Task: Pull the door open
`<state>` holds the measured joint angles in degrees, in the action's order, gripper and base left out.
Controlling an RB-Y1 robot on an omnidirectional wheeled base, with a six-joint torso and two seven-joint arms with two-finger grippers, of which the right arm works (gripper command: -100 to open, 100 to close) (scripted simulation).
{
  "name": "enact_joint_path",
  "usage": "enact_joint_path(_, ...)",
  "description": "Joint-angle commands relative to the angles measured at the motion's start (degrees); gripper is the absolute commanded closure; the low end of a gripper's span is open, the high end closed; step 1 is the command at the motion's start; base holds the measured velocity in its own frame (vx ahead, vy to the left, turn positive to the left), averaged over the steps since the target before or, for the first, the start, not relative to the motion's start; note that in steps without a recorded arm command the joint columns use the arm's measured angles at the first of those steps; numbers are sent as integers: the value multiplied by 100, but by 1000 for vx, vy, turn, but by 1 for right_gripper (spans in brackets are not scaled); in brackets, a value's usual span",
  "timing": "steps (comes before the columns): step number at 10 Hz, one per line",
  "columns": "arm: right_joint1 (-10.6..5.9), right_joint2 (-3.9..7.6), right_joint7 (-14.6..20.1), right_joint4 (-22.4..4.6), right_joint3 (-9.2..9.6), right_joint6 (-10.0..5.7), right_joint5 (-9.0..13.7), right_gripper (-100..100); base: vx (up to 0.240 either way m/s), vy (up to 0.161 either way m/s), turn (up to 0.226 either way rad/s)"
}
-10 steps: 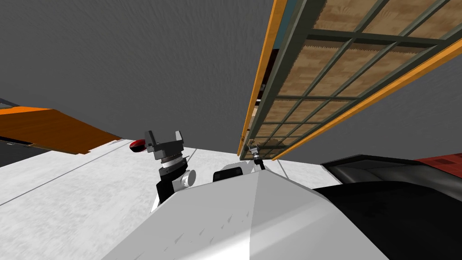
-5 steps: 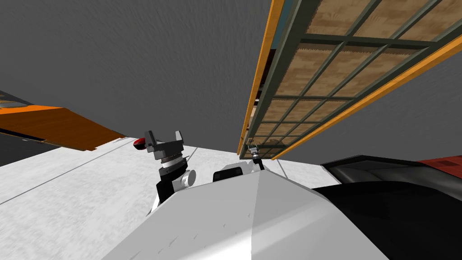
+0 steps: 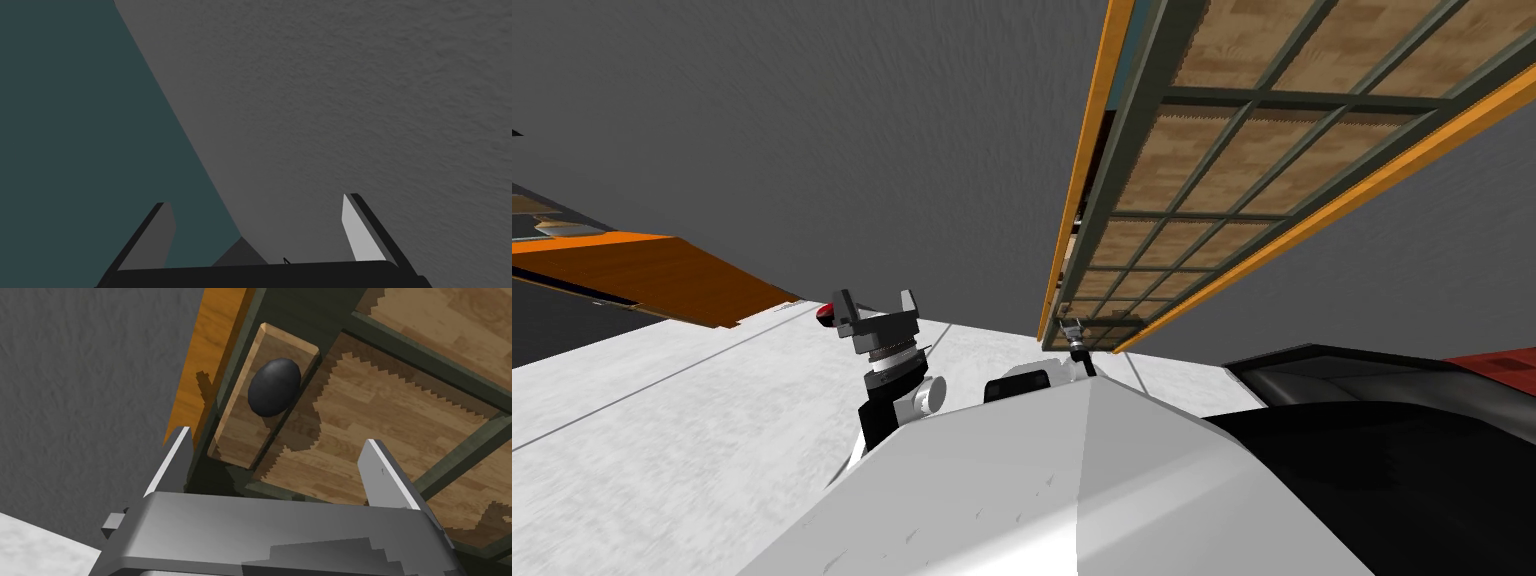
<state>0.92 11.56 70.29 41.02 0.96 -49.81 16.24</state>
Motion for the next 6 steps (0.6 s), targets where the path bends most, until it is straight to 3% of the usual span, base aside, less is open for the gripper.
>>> enact_joint_path(1,-16,-6,168,-3,26,15,47,-100,-46,-19,19)
enact_joint_path(6,-82,-57,969,48,200,126,361,-100,-61,-17,30)
